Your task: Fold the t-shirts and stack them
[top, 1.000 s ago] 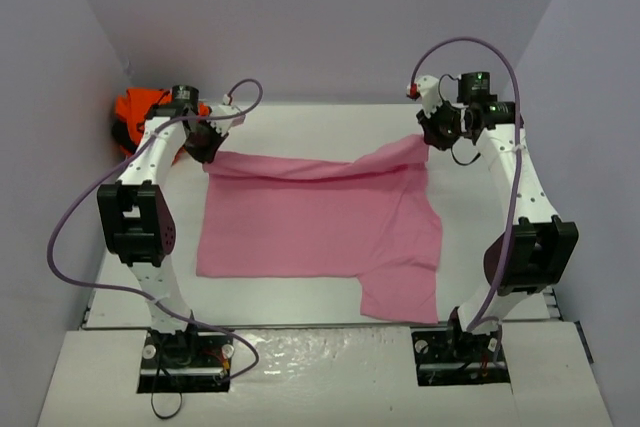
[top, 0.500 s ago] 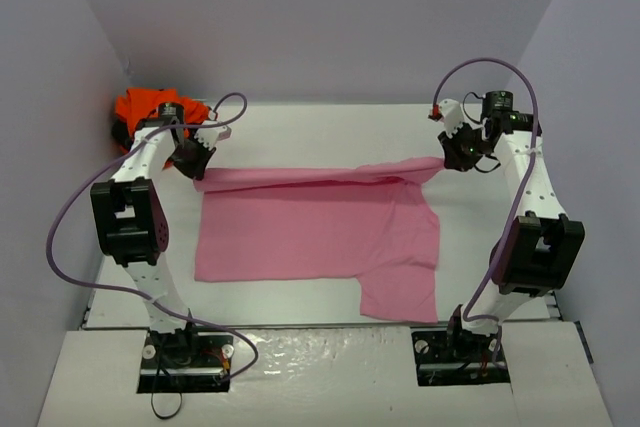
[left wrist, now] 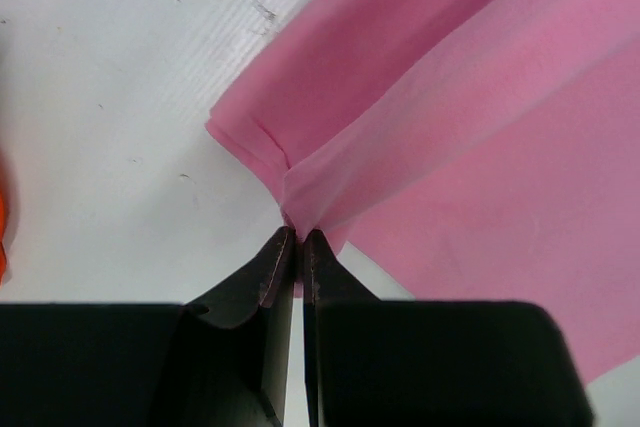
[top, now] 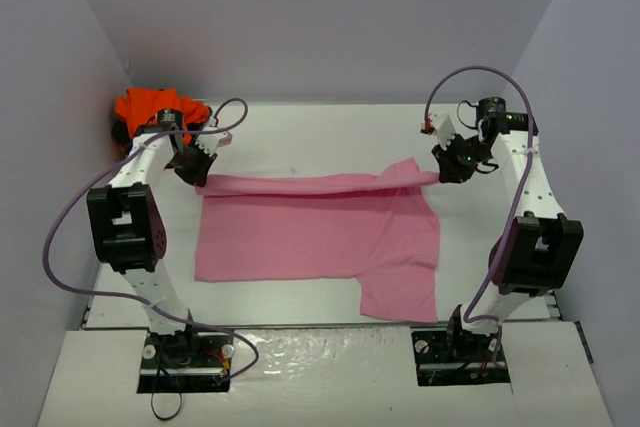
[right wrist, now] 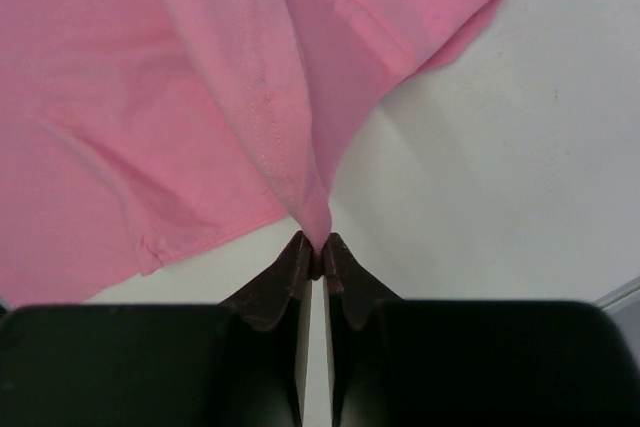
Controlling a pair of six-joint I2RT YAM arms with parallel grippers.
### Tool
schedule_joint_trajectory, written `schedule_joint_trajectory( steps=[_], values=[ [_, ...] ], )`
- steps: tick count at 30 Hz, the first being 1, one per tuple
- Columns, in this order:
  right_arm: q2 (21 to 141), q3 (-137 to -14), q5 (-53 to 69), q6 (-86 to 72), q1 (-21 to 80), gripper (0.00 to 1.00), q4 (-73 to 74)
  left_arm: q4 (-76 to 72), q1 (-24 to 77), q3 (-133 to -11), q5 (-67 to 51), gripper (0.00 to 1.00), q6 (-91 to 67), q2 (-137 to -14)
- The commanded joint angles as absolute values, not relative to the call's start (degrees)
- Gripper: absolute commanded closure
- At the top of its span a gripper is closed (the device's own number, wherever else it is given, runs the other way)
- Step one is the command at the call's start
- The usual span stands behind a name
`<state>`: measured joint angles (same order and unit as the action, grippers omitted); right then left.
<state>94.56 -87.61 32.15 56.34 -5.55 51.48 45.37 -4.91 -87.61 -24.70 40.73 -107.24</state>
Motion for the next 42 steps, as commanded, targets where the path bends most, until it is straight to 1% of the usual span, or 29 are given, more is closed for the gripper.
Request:
schedule_joint_trajectory(
  steps=[1,3,4,6,8,10,12,14,17,18,20,21,23,25,29,31,36,37,38,40,42],
  values=[
    [91.85,-85.83,31.47,62.01,-4.4,0.58,60.67,51.01,-4.84,-86.89,-28.72,0.95,44.63,-98.76],
    [91.0,-84.26,30.7,63.91,-4.06,0.48,62.68,49.54,-4.83,-83.2,-29.76,0.88,44.82,-93.88],
    [90.5,-83.35,30.37,64.21,-4.04,0.4,62.67,47.94,-4.91,-80.9,-29.56,0.84,44.59,-91.77],
    [89.17,-81.34,29.76,65.44,-3.83,0.31,62.88,47.02,-4.92,-77.08,-29.67,0.67,43.37,-88.4],
    [88.26,-80.31,29.76,66.23,-3.38,0.28,63.79,46.14,-5.1,-75.45,-29.47,0.54,42.41,-86.99],
    [87.72,-80.07,28.95,66.59,-2.66,0.24,64.83,46.64,-5.1,-73.93,-30.04,0.52,42.71,-85.53],
    [87.11,-80.24,28.05,66.19,-2.29,0.23,64.69,47.1,-5.1,-73.57,-30.23,0.51,42.71,-84.74],
    [86.38,-80.87,28.44,65.96,-2.49,0.28,64.24,47.0,-5.15,-73.56,-30.29,0.51,42.32,-83.92],
    [85.34,-82.33,29.47,64.14,-2.7,0.41,61.6,44.95,-5.29,-74.41,-29.62,0.51,41.29,-83.69],
    [85.34,-82.68,29.61,62.18,-2.56,0.5,59.63,44.58,-5.36,-75.18,-30.03,0.51,40.73,-84.25],
    [86.89,-84.52,29.87,59.13,-2.04,0.77,56.89,42.41,-4.97,-76.17,-30.05,0.51,39.76,-85.71],
    [87.81,-85.53,30.13,57.55,-1.99,0.84,55.54,40.57,-4.87,-76.64,-30.03,0.51,38.95,-86.47],
    [90.6,-87.35,31.43,56.54,-1.41,0.95,54.85,38.94,-4.73,-78.15,-31.11,0.52,38.13,-89.1],
    [92.7,-89.12,32.13,54.44,-0.69,1.0,53.75,37.89,-4.4,-80.46,-31.14,0.53,37.21,-92.24],
    [96.48,-91.46,29.75,49.21,5.41,1.0,50.18,39.06,-3.8,-86.04,-31.4,0.58,36.76,-99.13],
    [98.69,-92.47,27.95,46.74,7.82,1.0,49.2,38.65,-3.32,-87.17,-30.95,0.67,36.95,-101.37],
    [103.14,-92.89,21.87,40.0,11.66,1.0,39.73,36.44,-0.66,-88.12,-28.53,0.81,37.36,-104.61],
    [104.38,-94.41,21.08,39.27,12.25,1.0,38.75,36.63,-0.62,-88.95,-28.24,0.82,37.19,-105.47],
    [107.13,-95.68,20.68,38.02,12.5,1.0,38.61,37.24,0.77,-90.94,-28.28,0.87,37.38,-107.2],
    [112.33,-99.91,18.13,36.21,13.34,1.0,38.78,39.13,1.77,-93.27,-28.09,0.92,37.6,-110.33],
    [114.99,-103.02,16.41,35.29,13.68,1.0,39.21,40.39,2.12,-96.04,-28.02,1.0,38.05,-112.65]
  ],
)
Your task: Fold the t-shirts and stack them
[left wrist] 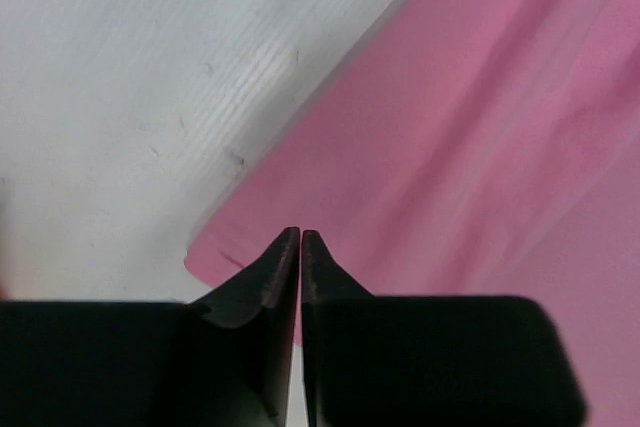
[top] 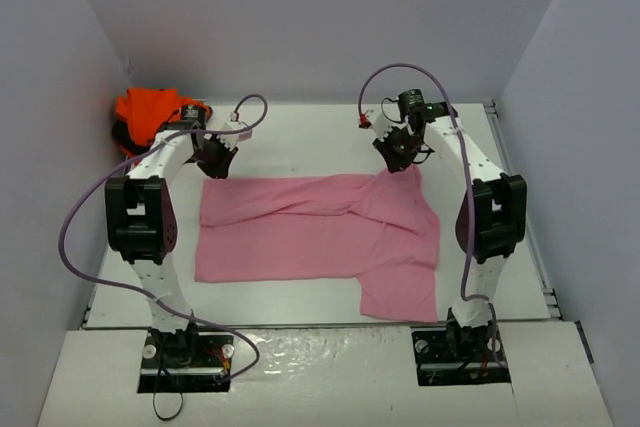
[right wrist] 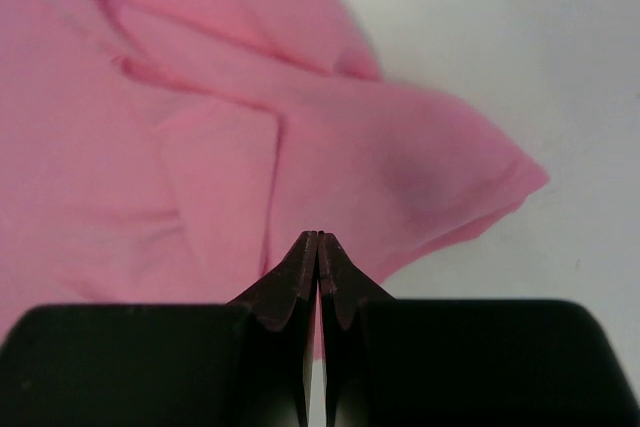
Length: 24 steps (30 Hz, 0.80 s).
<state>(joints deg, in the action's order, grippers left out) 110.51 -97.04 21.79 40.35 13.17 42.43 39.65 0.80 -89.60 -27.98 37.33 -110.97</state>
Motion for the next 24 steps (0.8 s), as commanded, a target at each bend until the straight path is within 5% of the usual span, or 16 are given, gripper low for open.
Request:
schedule_joint_trajectory(
  steps=[1,24],
  values=[
    [116.75,-103.81,15.64,35.45,13.9,1.0,39.27,40.29,2.18,-96.65,-27.97,1.0,38.06,-113.26],
    [130.21,-112.81,6.48,29.95,15.38,1.0,40.42,51.11,2.95,-108.53,-24.57,1.0,39.72,-126.9]
  ],
)
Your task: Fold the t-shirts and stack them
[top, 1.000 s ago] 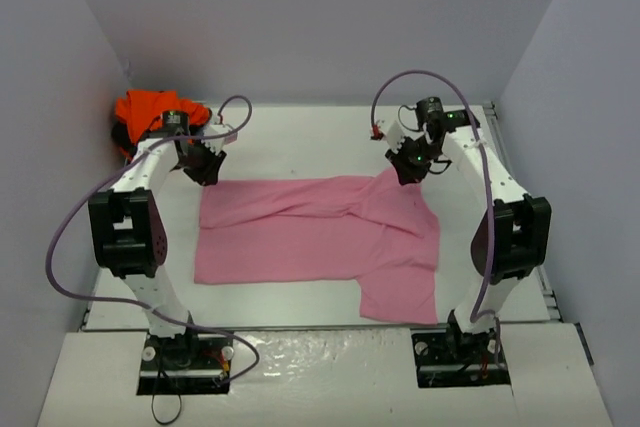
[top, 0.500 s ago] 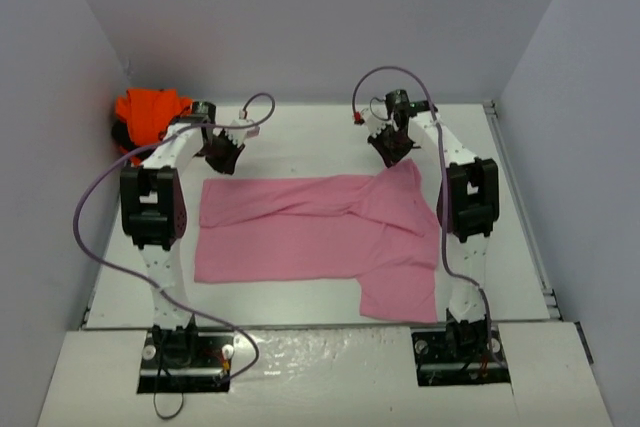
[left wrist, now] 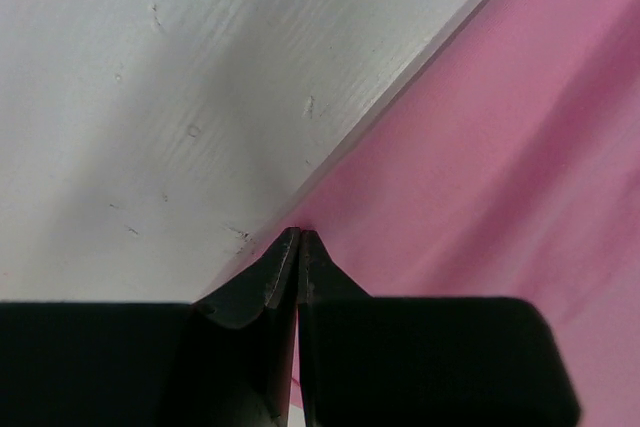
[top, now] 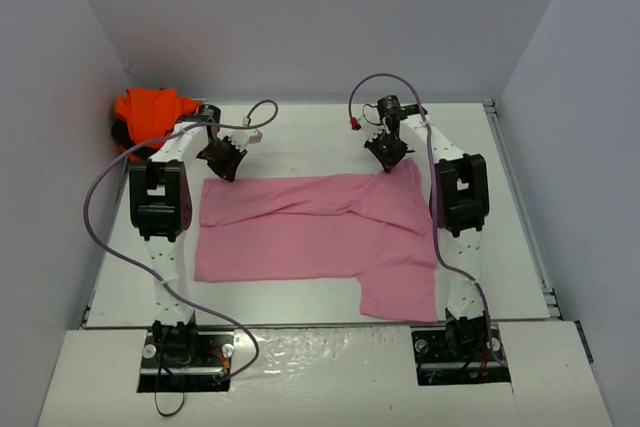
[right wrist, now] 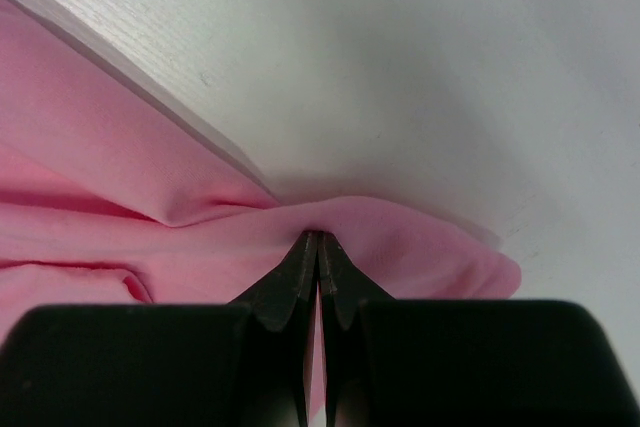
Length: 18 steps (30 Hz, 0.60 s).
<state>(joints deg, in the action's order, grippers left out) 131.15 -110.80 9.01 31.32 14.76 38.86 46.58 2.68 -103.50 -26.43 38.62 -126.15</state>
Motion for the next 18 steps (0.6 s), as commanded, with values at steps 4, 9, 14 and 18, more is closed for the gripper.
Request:
schedule_joint_trajectory(
  steps=[4,9,14,18],
  values=[
    [130.83,-111.97,6.06,29.65,15.47,1.0,40.96,57.27,2.76,-113.72,-22.36,1.0,40.21,-131.4],
    [132.51,-111.37,4.11,28.85,15.47,1.0,41.22,57.97,2.47,-115.27,-18.92,1.0,38.93,-134.08],
    [133.02,-108.99,-3.3,28.7,15.12,1.0,41.22,58.19,1.24,-114.79,-16.86,1.0,38.32,-134.89],
    [134.39,-107.93,-7.4,27.5,12.56,1.0,41.13,57.13,0.35,-112.77,-16.42,1.0,38.58,-134.13]
  ],
)
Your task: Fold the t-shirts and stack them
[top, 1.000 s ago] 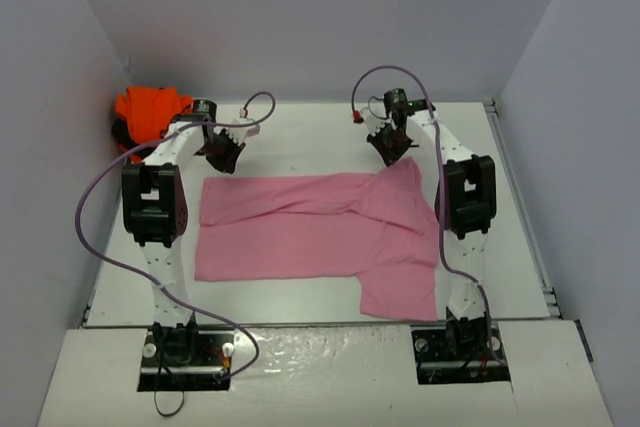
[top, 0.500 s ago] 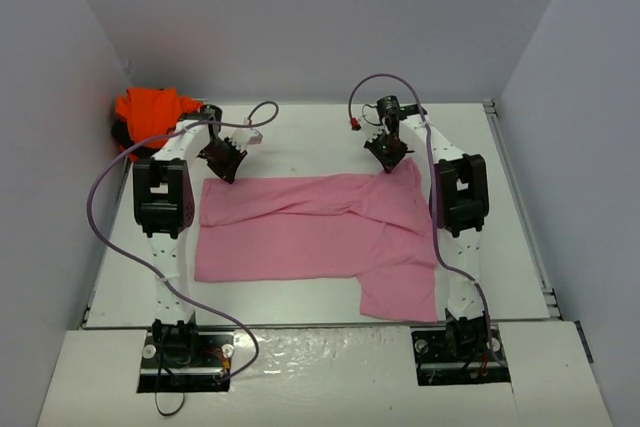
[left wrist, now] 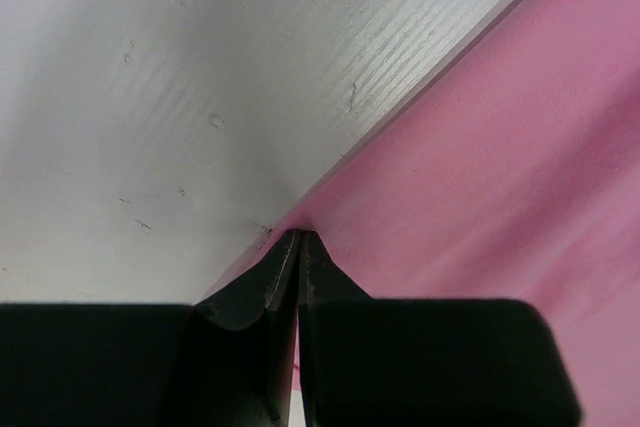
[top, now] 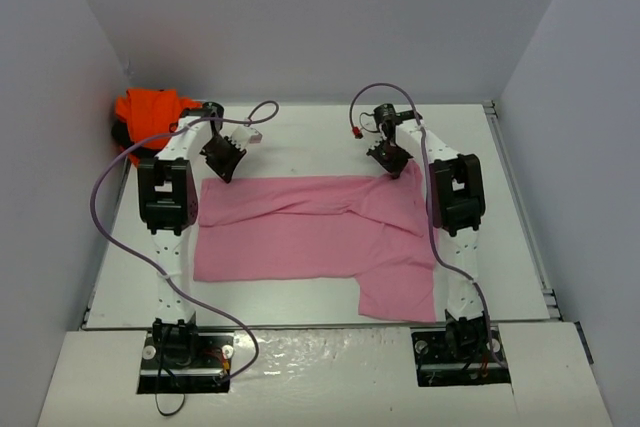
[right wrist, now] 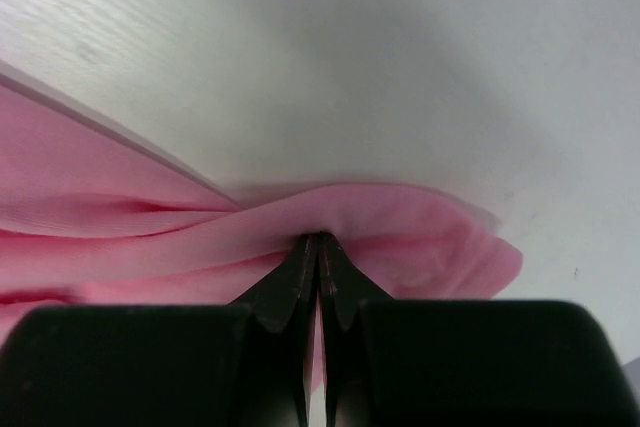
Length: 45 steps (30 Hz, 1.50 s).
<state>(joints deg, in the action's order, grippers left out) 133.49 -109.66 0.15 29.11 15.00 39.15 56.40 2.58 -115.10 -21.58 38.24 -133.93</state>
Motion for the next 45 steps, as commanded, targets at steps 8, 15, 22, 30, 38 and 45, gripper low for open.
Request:
schedule_joint_trajectory(
  steps=[8,15,22,30,38,45],
  values=[
    [133.0,-105.45,-11.18,27.18,9.4,1.0,37.61,55.31,-1.67,-112.17,-15.84,1.0,38.01,-133.92],
    [134.8,-110.0,-15.01,27.51,9.49,1.0,35.87,55.22,-1.49,-115.14,-17.64,1.0,36.48,-134.93],
    [133.69,-114.29,-15.24,26.81,12.3,1.0,32.53,49.02,-1.14,-112.86,-21.62,0.91,34.81,-129.48],
    [128.59,-124.01,-21.95,25.23,15.71,0.52,27.16,43.08,1.31,-112.06,-23.16,0.55,30.66,-117.87],
    [110.8,-112.39,-5.21,31.04,17.75,0.44,31.01,53.65,4.41,-107.45,-27.75,0.51,37.12,-105.43],
    [86.15,-80.89,4.67,47.89,21.7,0.37,46.23,66.71,8.69,-83.96,-18.4,0.52,55.46,-89.57]
  ],
)
